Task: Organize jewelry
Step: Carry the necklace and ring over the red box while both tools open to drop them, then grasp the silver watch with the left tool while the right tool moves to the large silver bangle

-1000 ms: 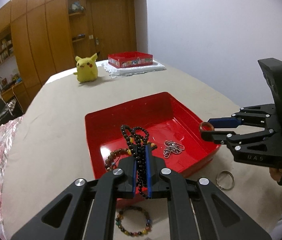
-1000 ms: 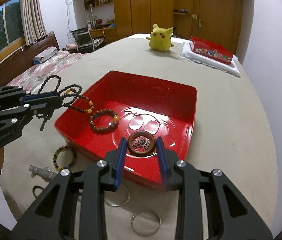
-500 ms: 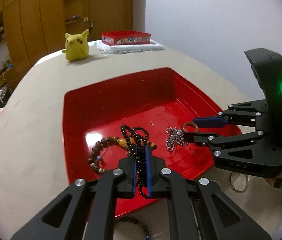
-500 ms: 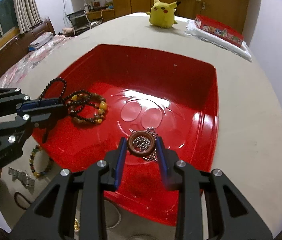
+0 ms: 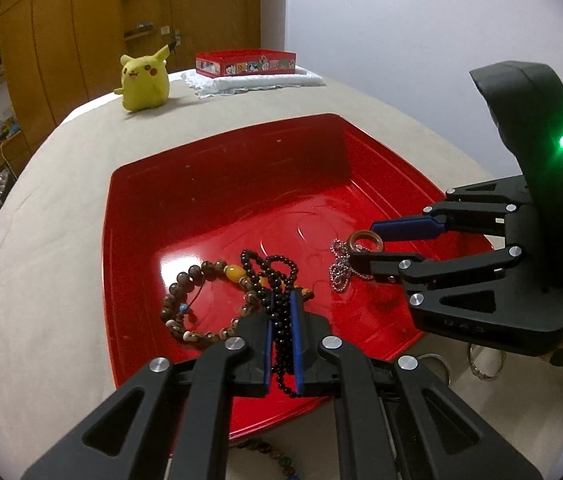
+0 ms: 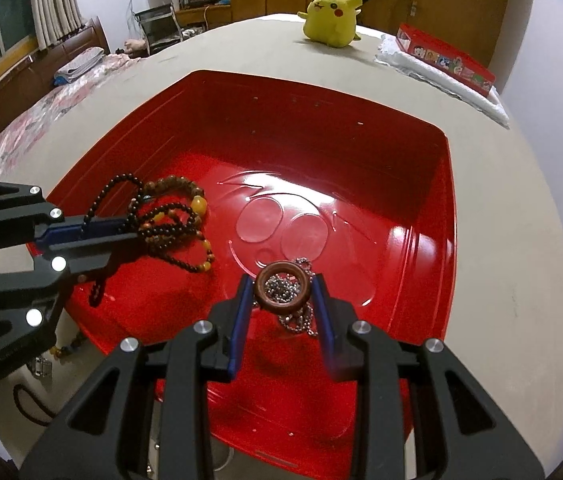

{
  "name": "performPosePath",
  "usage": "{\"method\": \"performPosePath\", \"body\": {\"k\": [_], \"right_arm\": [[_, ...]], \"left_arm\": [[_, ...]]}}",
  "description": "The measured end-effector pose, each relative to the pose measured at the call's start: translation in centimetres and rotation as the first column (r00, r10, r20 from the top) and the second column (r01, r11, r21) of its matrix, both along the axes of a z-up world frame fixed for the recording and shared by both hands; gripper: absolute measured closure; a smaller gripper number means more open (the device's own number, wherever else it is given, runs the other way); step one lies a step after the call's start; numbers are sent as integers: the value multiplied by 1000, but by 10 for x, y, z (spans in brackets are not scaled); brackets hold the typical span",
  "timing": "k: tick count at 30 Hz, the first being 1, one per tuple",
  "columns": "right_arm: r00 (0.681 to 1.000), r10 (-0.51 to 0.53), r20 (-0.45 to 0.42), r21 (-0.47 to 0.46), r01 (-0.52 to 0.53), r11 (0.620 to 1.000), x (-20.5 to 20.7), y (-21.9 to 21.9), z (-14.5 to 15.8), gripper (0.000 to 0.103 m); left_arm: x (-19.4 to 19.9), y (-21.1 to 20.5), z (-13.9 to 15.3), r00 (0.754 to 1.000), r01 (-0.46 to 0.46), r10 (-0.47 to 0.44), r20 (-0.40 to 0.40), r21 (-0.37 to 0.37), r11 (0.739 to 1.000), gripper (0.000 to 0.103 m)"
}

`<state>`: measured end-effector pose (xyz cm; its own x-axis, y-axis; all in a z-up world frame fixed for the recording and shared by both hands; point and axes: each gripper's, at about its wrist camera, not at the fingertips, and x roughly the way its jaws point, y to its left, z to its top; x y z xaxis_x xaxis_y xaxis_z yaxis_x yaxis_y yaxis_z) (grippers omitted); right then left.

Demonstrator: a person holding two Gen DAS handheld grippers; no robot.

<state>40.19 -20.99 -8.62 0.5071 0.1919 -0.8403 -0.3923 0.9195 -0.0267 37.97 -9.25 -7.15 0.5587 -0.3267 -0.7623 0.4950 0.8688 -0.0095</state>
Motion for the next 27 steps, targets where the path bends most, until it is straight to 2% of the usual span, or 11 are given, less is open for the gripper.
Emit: {"method": "performPosePath", "body": {"k": [8, 12, 15, 18, 24, 27], "right_arm": [[999, 1, -47, -9, -1, 1000, 8, 3, -4, 73], [999, -5, -50, -4, 5, 1000, 5, 1, -4, 72], [999, -3, -45, 2, 3, 1000, 2, 1, -1, 67], [1000, -6, -27, -1, 6, 1000, -4, 2, 5, 55], [999, -12, 38, 58, 10, 998, -35, -8, 33, 55], [997, -26, 70, 96, 19, 995, -61, -18, 45, 49]], "left_arm": [[1, -1, 1, 1000, -8, 8, 4, 9, 1000, 95], [0, 3, 4, 1000, -14, 14, 12, 6, 1000, 90], [-2, 5, 6, 1000, -18, 18, 15, 7, 1000, 82], [-7, 9, 10, 999, -25, 24, 21, 6, 1000, 78], [-31, 34, 34, 996, -61, 61, 69, -2, 998, 63], [-55, 51, 44, 992, -86, 86, 94, -3, 996, 56]]}}
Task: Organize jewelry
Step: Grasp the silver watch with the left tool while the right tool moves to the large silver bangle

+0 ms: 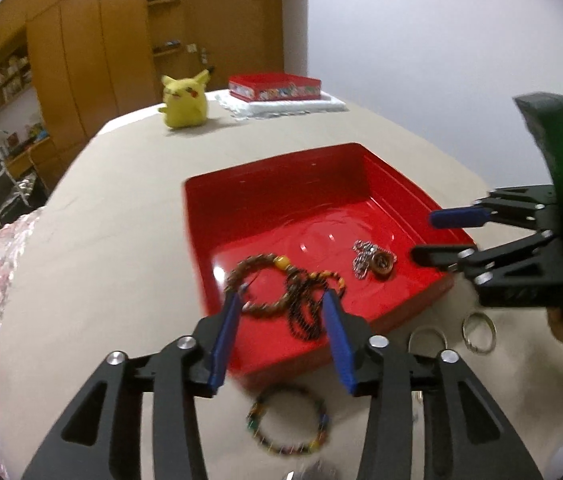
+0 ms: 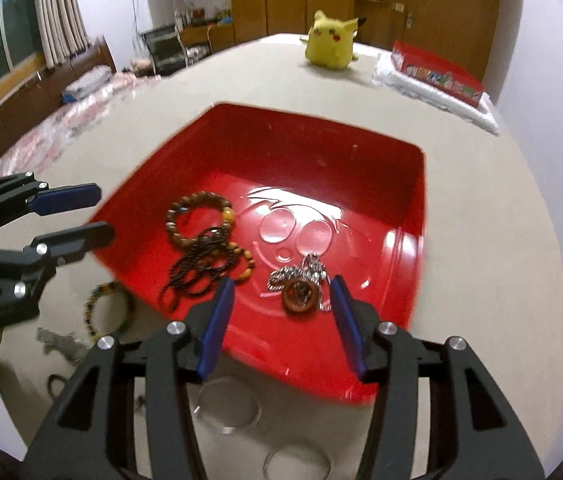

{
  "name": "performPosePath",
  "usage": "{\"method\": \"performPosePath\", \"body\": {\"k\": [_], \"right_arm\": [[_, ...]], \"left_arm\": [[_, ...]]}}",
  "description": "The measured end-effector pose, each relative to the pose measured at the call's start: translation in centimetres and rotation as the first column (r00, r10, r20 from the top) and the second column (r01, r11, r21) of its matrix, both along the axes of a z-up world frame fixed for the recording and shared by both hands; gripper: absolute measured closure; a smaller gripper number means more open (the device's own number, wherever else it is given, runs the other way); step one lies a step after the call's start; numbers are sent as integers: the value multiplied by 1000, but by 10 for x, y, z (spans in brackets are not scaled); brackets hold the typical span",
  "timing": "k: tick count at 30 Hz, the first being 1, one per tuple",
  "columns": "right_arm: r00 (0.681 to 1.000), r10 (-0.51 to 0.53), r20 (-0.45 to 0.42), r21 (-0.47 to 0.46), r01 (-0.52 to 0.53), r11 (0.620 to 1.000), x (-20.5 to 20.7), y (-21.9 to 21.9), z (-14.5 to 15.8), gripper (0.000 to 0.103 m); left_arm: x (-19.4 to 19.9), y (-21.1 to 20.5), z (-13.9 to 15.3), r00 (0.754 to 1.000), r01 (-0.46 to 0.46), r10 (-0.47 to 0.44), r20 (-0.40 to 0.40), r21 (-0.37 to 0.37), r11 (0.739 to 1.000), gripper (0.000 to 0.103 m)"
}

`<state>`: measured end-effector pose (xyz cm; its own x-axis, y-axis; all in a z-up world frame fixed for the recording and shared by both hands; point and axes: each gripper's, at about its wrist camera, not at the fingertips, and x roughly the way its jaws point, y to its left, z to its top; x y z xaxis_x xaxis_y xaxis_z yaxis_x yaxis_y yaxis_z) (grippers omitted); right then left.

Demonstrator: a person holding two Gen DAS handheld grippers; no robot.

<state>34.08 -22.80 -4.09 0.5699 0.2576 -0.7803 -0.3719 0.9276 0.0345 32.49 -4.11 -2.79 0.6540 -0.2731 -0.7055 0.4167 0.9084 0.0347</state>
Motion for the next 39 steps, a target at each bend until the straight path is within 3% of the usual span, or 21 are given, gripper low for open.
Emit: {"method": "performPosePath", "body": {"k": [3, 7, 11, 15, 21, 33, 36, 39], "right_arm": [[1000, -12, 28, 26, 12, 1000, -31, -10, 8, 45], [997, -52, 53, 68, 49, 996, -74, -25, 8, 31], [995, -88, 41, 90, 84, 992, -104, -35, -5, 31], [992, -124, -11, 132, 124, 983, -125, -48, -22, 31], [989, -144, -41, 144, 148, 978, -139, -52, -32, 31], [988, -145, -44, 134, 150, 980, -135, -50, -37, 31], [987, -153, -48, 111, 157, 981, -130, -51, -43, 31], [987, -154, -53, 82, 158, 984, -125, -50, -51, 32]], "left_arm": [[-30, 19, 6, 999, -24, 24, 28, -2, 1000, 47], [-69, 41, 1, 998, -47, 48, 49, -12, 999, 37], [-92, 55, -25, 998, -47, 46, 35, 25, 999, 37], [-93, 67, -55, 998, -63, 64, -7, 77, 995, 37], [-95, 65, -85, 997, 8, -1, -82, 93, 996, 37], [-102, 43, -92, 995, 68, -60, -85, 89, 994, 39], [-102, 39, -92, 994, 68, -61, -90, 72, 995, 45], [-103, 34, -91, 994, 68, -63, -92, 52, 996, 60]]}}
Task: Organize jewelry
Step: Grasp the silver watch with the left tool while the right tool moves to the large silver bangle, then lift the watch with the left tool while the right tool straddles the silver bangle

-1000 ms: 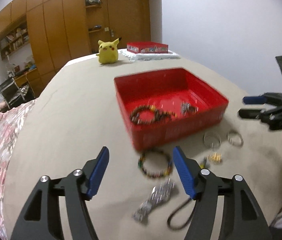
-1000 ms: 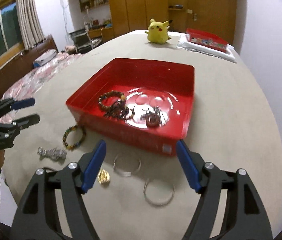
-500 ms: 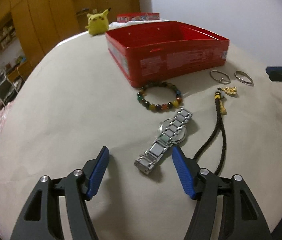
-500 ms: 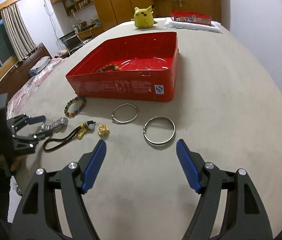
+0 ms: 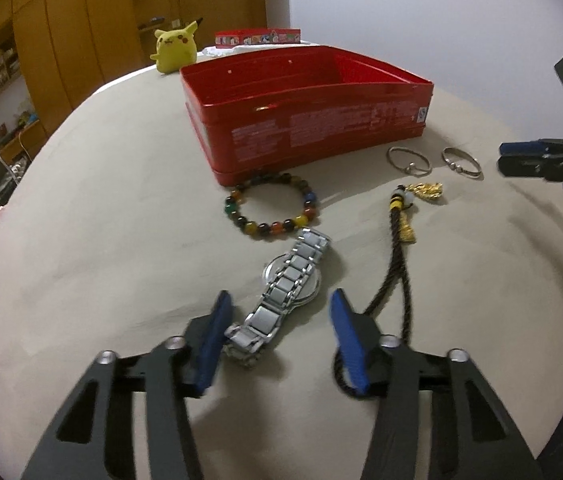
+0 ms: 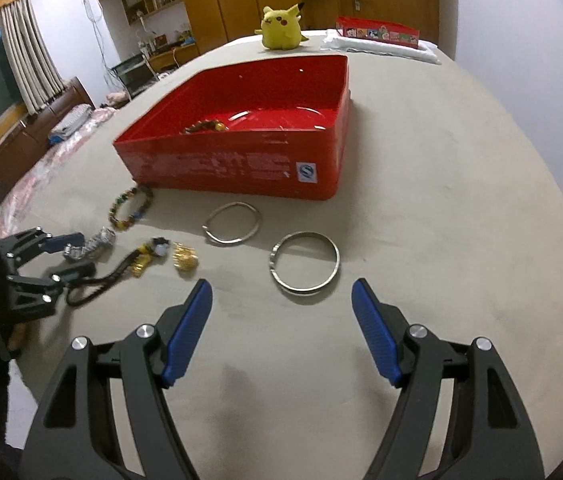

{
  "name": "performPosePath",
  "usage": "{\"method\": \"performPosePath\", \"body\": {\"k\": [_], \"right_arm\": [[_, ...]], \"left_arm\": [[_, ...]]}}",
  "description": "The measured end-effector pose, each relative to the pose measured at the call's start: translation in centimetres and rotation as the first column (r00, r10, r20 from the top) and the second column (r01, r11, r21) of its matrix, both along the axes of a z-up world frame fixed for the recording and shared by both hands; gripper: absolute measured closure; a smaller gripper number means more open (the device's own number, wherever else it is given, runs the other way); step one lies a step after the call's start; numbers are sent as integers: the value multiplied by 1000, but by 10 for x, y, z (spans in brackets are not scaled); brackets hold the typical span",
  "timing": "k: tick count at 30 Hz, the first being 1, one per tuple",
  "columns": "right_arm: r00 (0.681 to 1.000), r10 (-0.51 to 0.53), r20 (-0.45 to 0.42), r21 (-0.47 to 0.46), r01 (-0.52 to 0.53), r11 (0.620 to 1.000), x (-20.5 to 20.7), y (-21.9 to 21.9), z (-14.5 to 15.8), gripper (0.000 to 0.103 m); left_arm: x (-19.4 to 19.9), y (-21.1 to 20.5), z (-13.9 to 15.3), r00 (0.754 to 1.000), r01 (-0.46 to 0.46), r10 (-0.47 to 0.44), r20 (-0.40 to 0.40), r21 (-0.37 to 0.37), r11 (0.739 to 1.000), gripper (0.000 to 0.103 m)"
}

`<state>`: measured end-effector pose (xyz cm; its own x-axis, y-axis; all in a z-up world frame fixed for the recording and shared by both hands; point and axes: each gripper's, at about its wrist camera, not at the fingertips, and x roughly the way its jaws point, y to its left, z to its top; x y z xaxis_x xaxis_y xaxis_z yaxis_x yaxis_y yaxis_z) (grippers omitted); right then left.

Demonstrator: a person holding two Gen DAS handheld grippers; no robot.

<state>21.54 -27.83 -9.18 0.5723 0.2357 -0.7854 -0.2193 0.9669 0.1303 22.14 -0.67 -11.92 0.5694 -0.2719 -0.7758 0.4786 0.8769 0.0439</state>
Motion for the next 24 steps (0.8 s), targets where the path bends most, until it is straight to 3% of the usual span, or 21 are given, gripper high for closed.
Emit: {"method": "performPosePath", "body": {"k": [4, 6, 18, 20, 22, 24], "right_arm": [[1000, 4, -13, -28, -5, 1000, 8, 1, -9, 32], [1000, 6, -16, -37, -6, 999, 11, 2, -12, 32], [999, 21, -27, -96, -24, 995, 32, 8, -28, 33], [1000, 23, -19, -108, -25, 994, 34, 9, -29, 39], [999, 29, -14, -110, -31, 994, 35, 9, -28, 55], [999, 32, -14, -108, -33, 994, 36, 9, -27, 55]], "left_arm": [[-2, -4, 1, 1000, 6, -7, -8, -24, 1000, 83], [-2, -6, 1, 1000, 2, -2, -15, -41, 999, 86], [-6, -6, 5, 999, -53, 52, -8, -78, 996, 87], [-7, -6, 6, 998, -60, 60, -6, -83, 995, 87], [-7, -5, 7, 998, -68, 68, -1, -84, 994, 87], [-8, -3, 10, 997, -76, 77, 3, -91, 993, 87]]}}
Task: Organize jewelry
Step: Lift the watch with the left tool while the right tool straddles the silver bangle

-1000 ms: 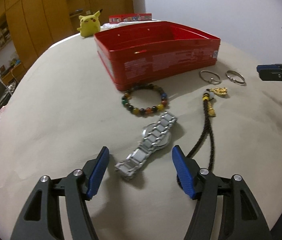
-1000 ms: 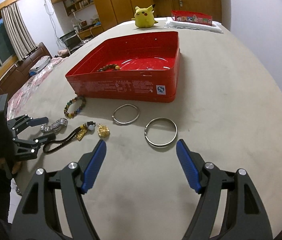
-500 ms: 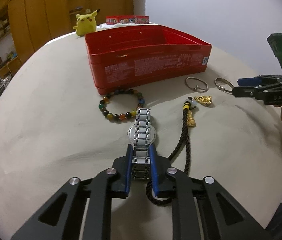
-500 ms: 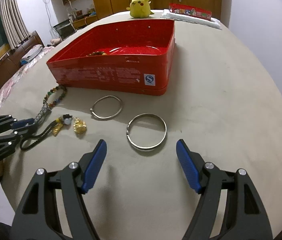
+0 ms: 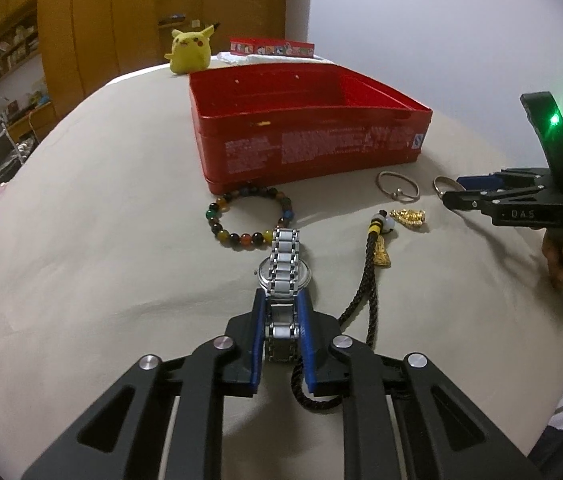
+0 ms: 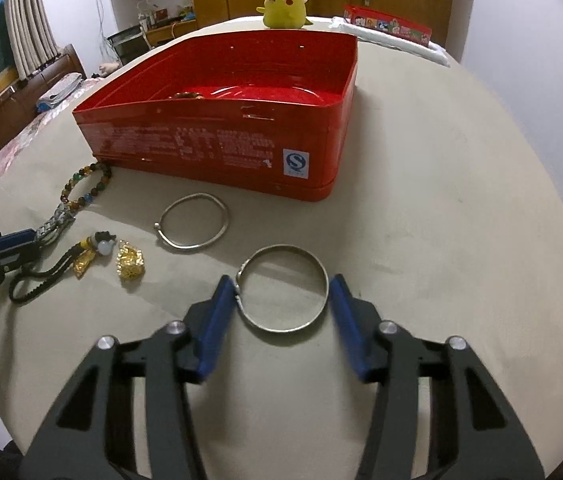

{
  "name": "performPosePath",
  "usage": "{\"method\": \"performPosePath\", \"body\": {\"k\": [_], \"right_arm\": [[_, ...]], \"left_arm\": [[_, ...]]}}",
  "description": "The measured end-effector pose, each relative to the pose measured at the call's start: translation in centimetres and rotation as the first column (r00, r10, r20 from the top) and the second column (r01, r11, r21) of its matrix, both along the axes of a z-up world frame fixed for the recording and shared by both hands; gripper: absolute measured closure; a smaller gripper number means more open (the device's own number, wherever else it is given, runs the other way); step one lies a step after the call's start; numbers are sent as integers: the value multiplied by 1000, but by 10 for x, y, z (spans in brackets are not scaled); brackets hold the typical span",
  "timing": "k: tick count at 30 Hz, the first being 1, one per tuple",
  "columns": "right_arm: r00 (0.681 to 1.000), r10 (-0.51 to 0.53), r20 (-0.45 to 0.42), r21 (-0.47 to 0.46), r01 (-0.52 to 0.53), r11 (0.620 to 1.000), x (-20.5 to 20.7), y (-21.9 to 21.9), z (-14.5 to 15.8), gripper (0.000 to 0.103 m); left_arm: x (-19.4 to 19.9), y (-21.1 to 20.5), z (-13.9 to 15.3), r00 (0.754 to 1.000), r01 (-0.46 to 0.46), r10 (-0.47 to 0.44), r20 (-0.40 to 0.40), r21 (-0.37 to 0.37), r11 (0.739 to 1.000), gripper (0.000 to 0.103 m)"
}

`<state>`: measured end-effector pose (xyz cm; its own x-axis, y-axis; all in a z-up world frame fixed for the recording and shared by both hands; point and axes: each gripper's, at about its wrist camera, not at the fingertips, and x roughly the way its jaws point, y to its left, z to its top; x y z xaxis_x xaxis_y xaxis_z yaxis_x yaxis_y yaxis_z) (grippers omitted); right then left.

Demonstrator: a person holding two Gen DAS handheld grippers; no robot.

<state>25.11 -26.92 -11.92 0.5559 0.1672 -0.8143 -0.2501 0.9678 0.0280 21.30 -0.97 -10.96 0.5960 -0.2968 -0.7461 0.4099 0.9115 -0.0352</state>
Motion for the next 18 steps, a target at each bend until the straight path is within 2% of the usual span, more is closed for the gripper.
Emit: {"method": "performPosePath", "body": {"k": [8, 18], "right_arm": [[1000, 8, 8, 14, -8, 1000, -6, 1, 6, 55], [999, 24, 48, 22, -25, 999, -18, 7, 27, 55]], "left_arm": [[-5, 4, 13, 1000, -11, 11, 29, -10, 1000, 88], [-14, 6, 39, 996, -18, 19, 86, -20, 1000, 88]]}}
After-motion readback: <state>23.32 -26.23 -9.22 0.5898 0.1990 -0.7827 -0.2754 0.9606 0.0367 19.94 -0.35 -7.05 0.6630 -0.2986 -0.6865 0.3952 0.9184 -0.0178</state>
